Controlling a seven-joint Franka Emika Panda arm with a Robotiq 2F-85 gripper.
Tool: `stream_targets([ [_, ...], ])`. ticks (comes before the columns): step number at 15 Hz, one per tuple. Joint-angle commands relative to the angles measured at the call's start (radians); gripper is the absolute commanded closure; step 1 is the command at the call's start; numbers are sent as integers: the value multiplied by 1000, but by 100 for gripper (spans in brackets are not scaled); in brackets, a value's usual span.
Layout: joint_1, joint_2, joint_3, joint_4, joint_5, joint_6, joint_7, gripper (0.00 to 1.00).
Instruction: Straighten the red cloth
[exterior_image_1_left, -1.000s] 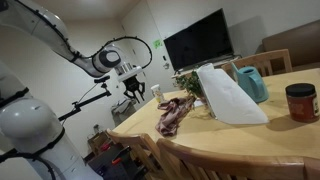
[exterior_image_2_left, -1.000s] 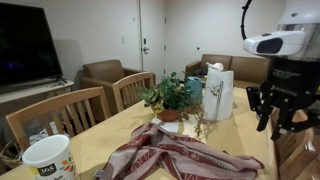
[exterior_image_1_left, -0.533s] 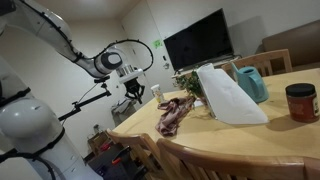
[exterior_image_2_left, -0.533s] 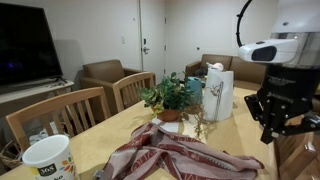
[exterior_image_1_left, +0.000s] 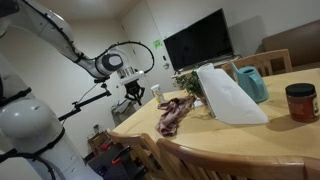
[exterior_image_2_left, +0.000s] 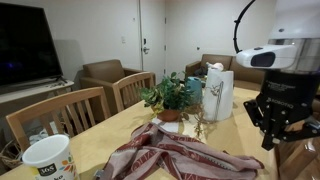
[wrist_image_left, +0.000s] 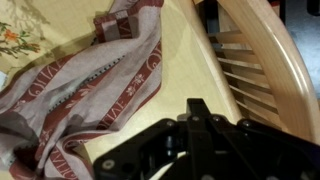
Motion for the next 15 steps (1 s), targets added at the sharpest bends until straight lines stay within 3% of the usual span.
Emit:
stream_targets([
  [1,-8,74,18,29,80,39,-137,100],
  [10,-76,219,57,15,65,201,-244,100],
  [12,-104,247,79,13,106,248,-300,100],
  [13,-101,227,80,16,68,197,-241,99],
  [15,-118,249,90,16,71,221,-261,99],
])
